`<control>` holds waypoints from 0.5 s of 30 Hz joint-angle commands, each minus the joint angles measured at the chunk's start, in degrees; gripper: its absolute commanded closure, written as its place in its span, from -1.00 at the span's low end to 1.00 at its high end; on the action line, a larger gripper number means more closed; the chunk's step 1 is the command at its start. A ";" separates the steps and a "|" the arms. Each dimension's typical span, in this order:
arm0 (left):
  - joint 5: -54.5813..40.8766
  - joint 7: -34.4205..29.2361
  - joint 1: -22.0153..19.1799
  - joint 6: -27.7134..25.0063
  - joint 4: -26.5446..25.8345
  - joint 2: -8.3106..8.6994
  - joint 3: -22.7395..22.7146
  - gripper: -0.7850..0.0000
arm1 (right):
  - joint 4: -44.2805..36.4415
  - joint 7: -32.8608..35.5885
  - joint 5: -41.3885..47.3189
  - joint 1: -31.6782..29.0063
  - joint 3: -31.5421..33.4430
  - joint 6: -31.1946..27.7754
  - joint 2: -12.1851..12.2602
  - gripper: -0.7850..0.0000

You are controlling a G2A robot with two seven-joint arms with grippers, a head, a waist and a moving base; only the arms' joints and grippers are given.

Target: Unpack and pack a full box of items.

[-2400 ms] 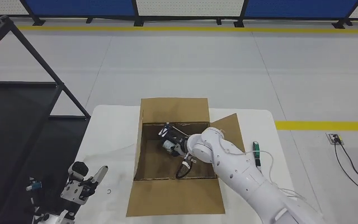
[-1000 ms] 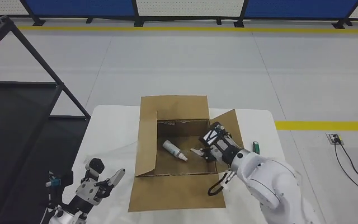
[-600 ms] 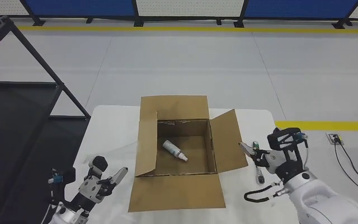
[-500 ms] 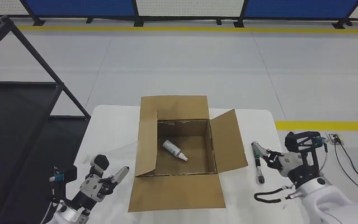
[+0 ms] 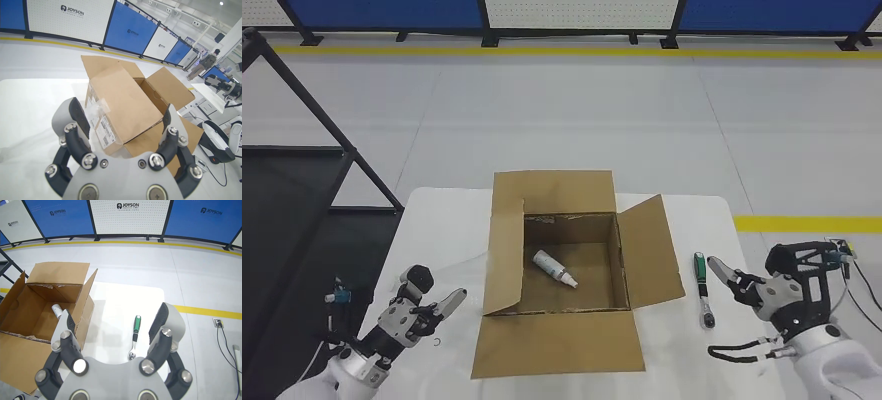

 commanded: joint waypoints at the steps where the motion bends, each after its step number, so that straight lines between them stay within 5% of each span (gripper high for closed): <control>1: -1.06 -1.09 -0.82 -0.94 0.95 0.17 -0.54 -1.00 | 1.14 0.54 -2.16 0.72 -0.71 2.57 0.01 -1.00; 9: -7.43 -3.39 -3.67 -4.95 4.85 0.77 -2.69 -1.00 | 10.38 15.18 -4.93 7.98 -4.92 11.14 0.16 -1.00; 15: -10.59 -3.81 -4.78 -6.97 6.07 1.07 -3.83 -1.00 | 20.75 25.16 -3.78 14.16 -5.64 12.18 0.49 -1.00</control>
